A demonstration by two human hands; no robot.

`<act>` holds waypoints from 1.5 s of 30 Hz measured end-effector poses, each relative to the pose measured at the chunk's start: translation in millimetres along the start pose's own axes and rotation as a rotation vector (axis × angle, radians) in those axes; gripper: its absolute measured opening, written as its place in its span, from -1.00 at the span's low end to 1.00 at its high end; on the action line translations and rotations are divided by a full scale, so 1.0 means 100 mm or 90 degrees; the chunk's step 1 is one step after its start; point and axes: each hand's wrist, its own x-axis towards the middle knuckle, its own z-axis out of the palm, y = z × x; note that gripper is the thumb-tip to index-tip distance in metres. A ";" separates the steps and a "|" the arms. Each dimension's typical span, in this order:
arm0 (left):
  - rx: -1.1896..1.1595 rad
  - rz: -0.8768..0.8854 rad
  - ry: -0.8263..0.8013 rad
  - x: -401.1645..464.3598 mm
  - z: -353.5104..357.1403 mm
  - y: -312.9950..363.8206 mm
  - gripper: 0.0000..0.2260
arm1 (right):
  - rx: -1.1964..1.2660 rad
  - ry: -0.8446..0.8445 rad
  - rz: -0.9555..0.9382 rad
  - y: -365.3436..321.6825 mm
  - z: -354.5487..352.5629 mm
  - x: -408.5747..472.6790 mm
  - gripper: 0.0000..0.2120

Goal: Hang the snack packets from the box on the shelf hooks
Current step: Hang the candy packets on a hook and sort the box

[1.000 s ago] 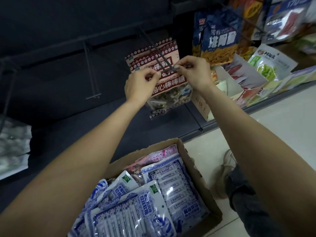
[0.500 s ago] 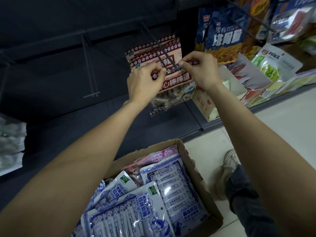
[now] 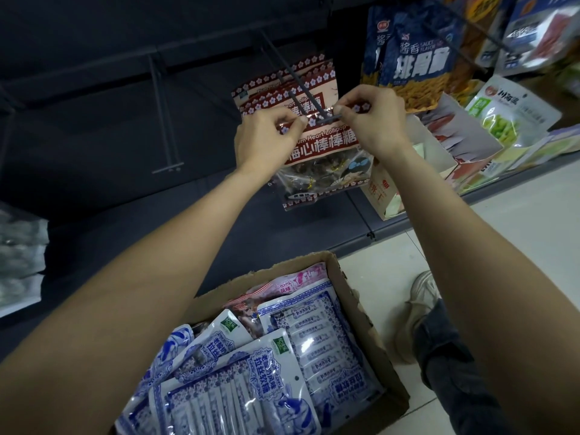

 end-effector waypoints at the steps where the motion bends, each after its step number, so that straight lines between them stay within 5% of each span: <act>1: 0.010 0.006 -0.008 0.01 0.00 0.01 -0.83 | 0.000 0.006 0.007 0.00 0.01 0.00 -0.93; 17: 0.109 0.019 -0.038 0.05 -0.01 -0.08 -0.80 | 0.027 -0.016 0.034 0.02 0.08 -0.04 -0.94; 24: 0.227 0.055 0.046 0.24 0.02 -0.17 -0.76 | -0.122 0.120 -0.056 0.07 0.24 -0.09 -0.69; 32: 0.226 -0.030 0.139 0.48 0.05 -0.13 -0.83 | -0.278 -0.244 -0.195 0.24 0.57 0.04 -0.45; 36: 0.077 0.048 0.221 -0.01 0.11 -0.20 -0.80 | -0.239 -0.228 -0.171 0.31 0.61 -0.19 -0.48; 41: 0.019 0.134 0.114 -1.21 -0.14 -0.59 -0.77 | -0.181 -0.211 -0.148 0.34 0.67 -1.10 -0.63; 45: 0.043 0.002 -0.134 -2.15 -0.49 -1.04 -0.78 | -0.164 -0.297 -0.117 0.38 0.81 -1.97 -0.70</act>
